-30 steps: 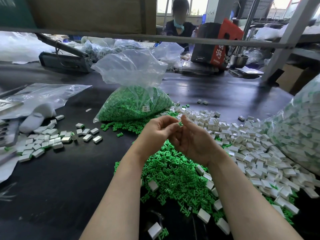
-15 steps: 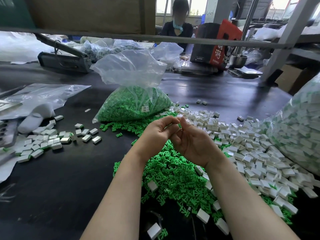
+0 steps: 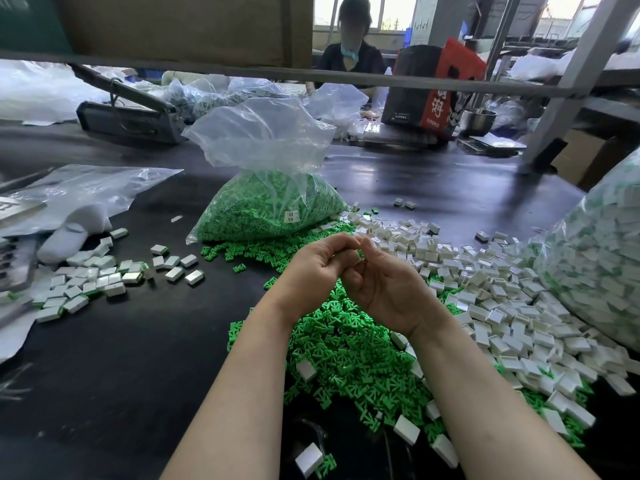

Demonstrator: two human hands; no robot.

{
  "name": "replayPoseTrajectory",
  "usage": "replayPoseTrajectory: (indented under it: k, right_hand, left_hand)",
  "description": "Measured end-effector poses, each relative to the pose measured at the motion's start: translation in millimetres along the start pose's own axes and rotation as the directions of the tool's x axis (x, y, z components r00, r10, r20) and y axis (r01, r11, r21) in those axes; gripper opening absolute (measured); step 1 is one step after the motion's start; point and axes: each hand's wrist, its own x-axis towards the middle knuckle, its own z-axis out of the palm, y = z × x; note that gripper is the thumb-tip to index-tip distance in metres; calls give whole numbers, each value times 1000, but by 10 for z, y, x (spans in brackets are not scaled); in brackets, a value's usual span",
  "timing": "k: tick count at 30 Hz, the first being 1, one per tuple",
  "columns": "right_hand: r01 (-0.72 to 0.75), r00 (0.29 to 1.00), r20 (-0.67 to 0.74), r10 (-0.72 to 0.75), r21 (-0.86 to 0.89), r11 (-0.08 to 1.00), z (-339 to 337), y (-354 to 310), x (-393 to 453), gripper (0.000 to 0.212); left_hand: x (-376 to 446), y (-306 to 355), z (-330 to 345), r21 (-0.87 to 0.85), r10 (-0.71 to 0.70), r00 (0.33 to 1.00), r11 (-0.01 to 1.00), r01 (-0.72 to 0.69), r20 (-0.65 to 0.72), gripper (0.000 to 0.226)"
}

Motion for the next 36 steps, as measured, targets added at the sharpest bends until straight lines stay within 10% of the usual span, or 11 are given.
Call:
replayPoseTrajectory:
  k: [21,28,32,36]
  right_hand:
    - [-21,1000,-5,21,-35,999,-12,24,15,29]
    - [-211,970,-222,95,-589,780,-66,-219,16,75]
    - [-238,924,-374,-82,-729,641,-171,-340,-22,61]
    - [-277,886,-408,-221,-846,455,-207,-384,-76,35]
  left_hand:
    - [22,-33,-39,-14,50,998,999,-49,45,15]
    - [-77,44,-378,-36,-1,992,999,6,125,13]
    - [-161,175,-538,137,-225,765,974,178,603,21]
    - [-142,205,-408,250,-378,605,924,289,700,27]
